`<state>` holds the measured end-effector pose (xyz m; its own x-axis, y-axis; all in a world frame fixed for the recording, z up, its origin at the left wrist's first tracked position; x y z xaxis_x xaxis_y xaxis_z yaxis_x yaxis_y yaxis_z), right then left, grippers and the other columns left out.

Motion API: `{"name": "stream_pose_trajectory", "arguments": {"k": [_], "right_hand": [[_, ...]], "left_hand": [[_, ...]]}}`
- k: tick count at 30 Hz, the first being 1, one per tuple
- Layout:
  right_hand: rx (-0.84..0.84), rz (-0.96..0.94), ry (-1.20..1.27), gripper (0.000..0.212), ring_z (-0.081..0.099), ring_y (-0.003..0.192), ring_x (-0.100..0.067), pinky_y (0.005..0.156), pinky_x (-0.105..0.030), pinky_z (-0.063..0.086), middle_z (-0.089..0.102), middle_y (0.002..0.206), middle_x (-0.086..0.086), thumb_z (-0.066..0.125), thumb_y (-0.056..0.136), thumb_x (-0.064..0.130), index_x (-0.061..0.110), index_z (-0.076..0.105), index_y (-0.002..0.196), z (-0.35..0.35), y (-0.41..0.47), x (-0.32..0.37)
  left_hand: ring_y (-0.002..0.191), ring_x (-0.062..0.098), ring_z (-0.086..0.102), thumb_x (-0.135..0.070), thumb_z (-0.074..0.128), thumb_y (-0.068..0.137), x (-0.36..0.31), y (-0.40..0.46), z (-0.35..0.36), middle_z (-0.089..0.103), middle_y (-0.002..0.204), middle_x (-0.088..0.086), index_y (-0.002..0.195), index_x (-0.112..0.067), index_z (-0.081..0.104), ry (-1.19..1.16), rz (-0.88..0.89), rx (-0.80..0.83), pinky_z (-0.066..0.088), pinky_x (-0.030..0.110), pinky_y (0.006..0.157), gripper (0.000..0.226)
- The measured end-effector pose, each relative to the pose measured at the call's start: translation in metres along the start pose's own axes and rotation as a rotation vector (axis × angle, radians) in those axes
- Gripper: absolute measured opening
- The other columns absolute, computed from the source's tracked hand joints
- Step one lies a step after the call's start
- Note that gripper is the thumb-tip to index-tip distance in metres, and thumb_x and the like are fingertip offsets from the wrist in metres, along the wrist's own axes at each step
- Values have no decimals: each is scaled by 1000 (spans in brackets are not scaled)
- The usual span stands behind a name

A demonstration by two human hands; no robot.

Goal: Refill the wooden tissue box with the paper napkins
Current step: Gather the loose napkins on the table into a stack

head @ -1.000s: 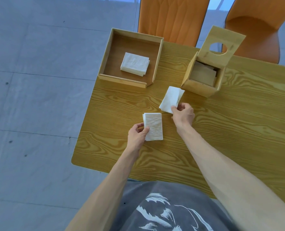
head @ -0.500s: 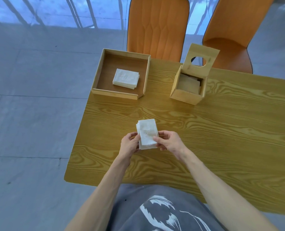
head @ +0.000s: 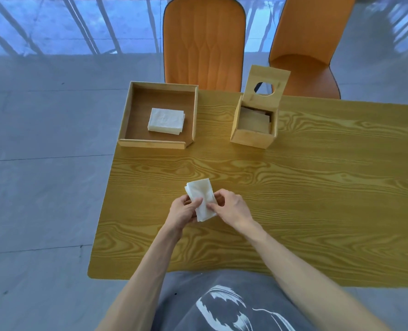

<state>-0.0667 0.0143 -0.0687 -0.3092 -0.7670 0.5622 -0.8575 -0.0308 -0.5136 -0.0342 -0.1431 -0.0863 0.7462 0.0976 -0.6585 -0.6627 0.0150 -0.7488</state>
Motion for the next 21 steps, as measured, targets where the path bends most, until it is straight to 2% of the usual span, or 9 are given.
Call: {"name": "stream_pose_trajectory", "arguments": {"k": [4, 6, 9, 11, 13, 14, 17, 19, 21], "right_hand": [[-108, 39, 37, 56, 65, 96, -14, 83, -36, 54, 69, 106, 8, 73, 76, 57, 27, 61, 121, -24, -5, -12], [-135, 61, 185, 59, 64, 95, -12, 81, -30, 53, 68, 105, 7, 74, 76, 58, 27, 60, 123, -37, -9, -23], [-25, 125, 528, 52, 65, 85, -6, 66, -18, 49, 72, 103, 4, 75, 80, 52, 24, 62, 122, -42, -13, -36], [48, 157, 701, 44, 60, 68, -6, 52, -20, 43, 73, 90, 4, 76, 82, 46, 23, 68, 118, -42, -15, -42], [48, 173, 803, 32, 53, 61, -5, 48, -21, 37, 67, 73, 8, 77, 83, 39, 23, 73, 110, -46, -16, -52], [24, 168, 840, 26, 51, 60, -5, 47, -19, 35, 65, 71, 8, 78, 83, 34, 21, 74, 105, -50, -16, -56], [-50, 120, 867, 24, 55, 56, 0, 47, -14, 40, 67, 77, 4, 79, 84, 19, 10, 73, 105, -69, -19, -59], [-114, 72, 809, 23, 59, 57, 4, 51, -10, 44, 69, 78, 5, 78, 84, 13, 7, 72, 105, -85, -18, -58], [-202, 9, 649, 21, 62, 66, 1, 62, -14, 49, 71, 80, 8, 80, 81, 16, 13, 74, 101, -102, -15, -59]], "left_hand": [[78, 19, 71, -17, 60, 95, -10, 5, 9, 74, 100, 8, 117, -8, 66, -9, -15, 55, 55, 25, 58, 24], [79, 23, 71, -12, 58, 95, -17, 6, 21, 73, 103, 10, 119, -8, 64, -66, -20, 126, 56, 29, 62, 25], [82, 24, 72, -8, 57, 94, -30, 7, 44, 72, 104, 9, 122, -10, 63, -104, -5, 238, 58, 31, 66, 28], [84, 23, 73, -7, 58, 94, -36, 6, 58, 73, 103, 8, 121, -11, 63, -87, 3, 291, 58, 30, 67, 27], [92, 24, 73, -7, 59, 93, -39, 6, 71, 74, 106, 8, 120, -11, 64, -62, -2, 335, 58, 31, 73, 28], [98, 25, 73, -7, 61, 92, -39, 7, 75, 74, 110, 9, 121, -11, 63, -39, -2, 348, 58, 34, 79, 29], [109, 21, 69, -8, 69, 87, -44, 11, 79, 73, 115, 5, 120, -14, 65, 105, 44, 312, 56, 38, 92, 33], [105, 16, 69, -9, 74, 84, -52, 15, 76, 75, 109, 1, 112, -20, 67, 207, 105, 247, 55, 35, 91, 31], [98, 11, 69, -9, 75, 82, -65, 16, 75, 75, 102, -3, 104, -26, 67, 290, 202, 207, 53, 31, 86, 29]]}}
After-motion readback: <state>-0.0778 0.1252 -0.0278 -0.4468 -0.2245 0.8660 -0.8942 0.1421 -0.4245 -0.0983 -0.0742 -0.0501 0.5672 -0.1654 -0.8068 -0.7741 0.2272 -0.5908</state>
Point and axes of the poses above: each hand's wrist, its own y-axis towards the middle knuckle, its own z-axis out of the palm, x = y × z, the point moved 10 cm from there along y, towards the middle knuckle
